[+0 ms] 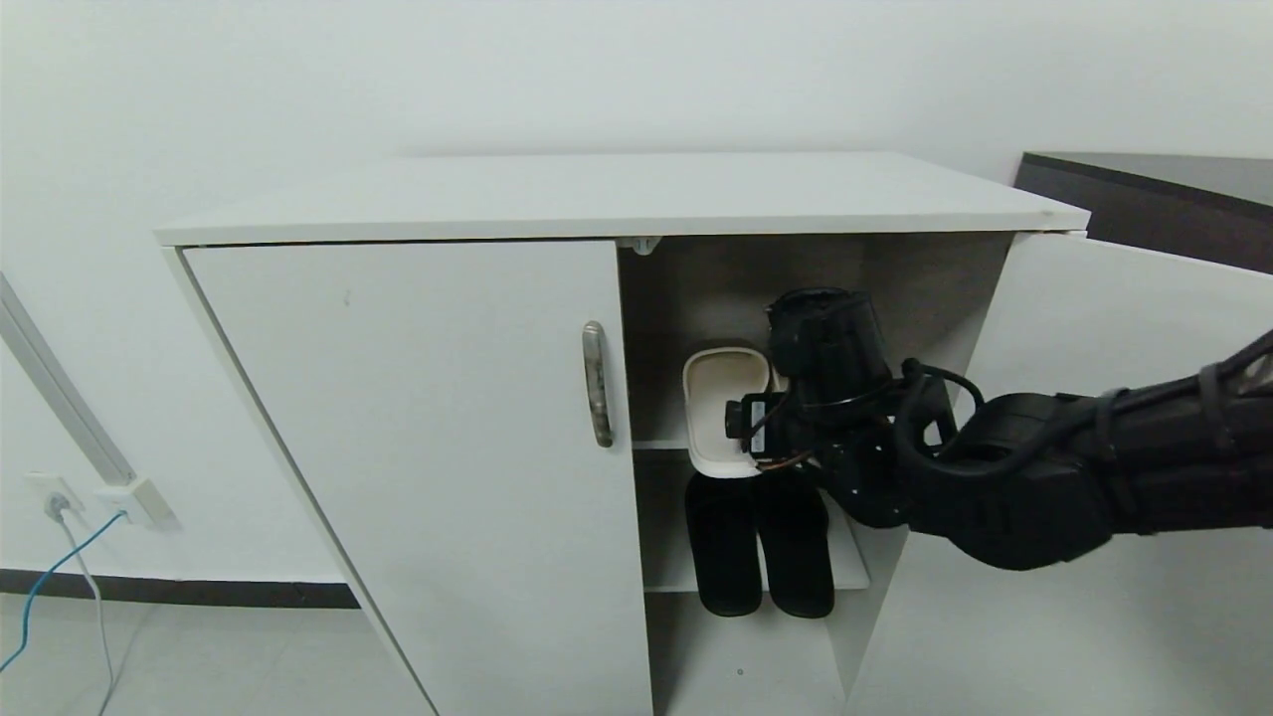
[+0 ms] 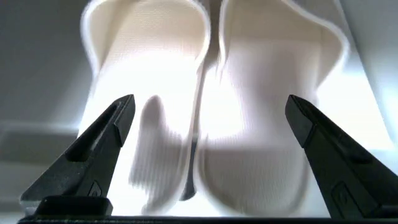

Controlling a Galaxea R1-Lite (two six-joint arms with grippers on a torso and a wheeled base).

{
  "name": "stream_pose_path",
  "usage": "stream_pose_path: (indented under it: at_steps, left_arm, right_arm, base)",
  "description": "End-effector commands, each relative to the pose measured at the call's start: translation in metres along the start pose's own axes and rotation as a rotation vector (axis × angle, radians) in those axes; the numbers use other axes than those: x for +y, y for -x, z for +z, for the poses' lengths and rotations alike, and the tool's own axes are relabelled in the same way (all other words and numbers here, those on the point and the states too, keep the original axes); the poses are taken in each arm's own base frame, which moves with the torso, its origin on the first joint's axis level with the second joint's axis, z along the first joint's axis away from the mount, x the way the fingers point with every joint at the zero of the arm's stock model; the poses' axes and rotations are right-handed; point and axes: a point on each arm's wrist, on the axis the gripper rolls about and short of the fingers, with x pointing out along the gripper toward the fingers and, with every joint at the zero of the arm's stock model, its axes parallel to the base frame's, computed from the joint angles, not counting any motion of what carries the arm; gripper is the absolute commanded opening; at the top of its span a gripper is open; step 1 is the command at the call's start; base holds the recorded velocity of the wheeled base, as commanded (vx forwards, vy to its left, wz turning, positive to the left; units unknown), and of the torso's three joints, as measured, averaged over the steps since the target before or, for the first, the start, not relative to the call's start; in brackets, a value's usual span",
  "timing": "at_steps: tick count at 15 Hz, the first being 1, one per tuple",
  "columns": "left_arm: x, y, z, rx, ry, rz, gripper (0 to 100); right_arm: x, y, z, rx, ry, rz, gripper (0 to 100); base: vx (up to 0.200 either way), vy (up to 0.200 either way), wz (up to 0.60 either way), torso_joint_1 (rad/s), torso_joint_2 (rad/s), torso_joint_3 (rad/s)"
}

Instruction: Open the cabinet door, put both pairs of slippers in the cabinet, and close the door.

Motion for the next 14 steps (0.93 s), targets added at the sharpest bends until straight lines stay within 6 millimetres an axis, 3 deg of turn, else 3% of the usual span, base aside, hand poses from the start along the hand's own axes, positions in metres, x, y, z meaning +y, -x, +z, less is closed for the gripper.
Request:
stream_pose_path:
  at_steps: [1,6,12,13,14]
  left_arm:
    - [0.0,0.0,0.0,0.0,0.0,0.001,0]
    - [0.0,0.0,0.0,0.0,-0.001,-0.002,0]
    - [0.0,0.0,0.0,0.0,-0.001,-0.002,0]
    - [0.0,0.0,0.0,0.0,-0.001,-0.002,0]
    - [0.0,0.0,0.0,0.0,-0.001,-0.002,0]
  right_arm:
    - [-0.011,0.034,0.004,-0.013,-0.009,0.044,100]
    - [-0.02,0.072,-0.019,0.013,-0.031,0.18,100]
    - [-0.02,0.082,-0.03,-0.021,-0.025,0.236,100]
    - [-0.02,0.083,-0.03,-0.021,-0.024,0.237,0]
    - [-0.02,0.083,-0.03,-0.019,-0.023,0.238,0]
  base:
    - [0.0,0.0,0.0,0.0,0.0,0.0]
    - [0.0,0.0,0.0,0.0,0.0,0.0]
    - [0.0,0.0,0.0,0.0,0.0,0.0]
    - [0.0,0.0,0.0,0.0,0.0,0.0]
    - [0.0,0.0,0.0,0.0,0.0,0.0]
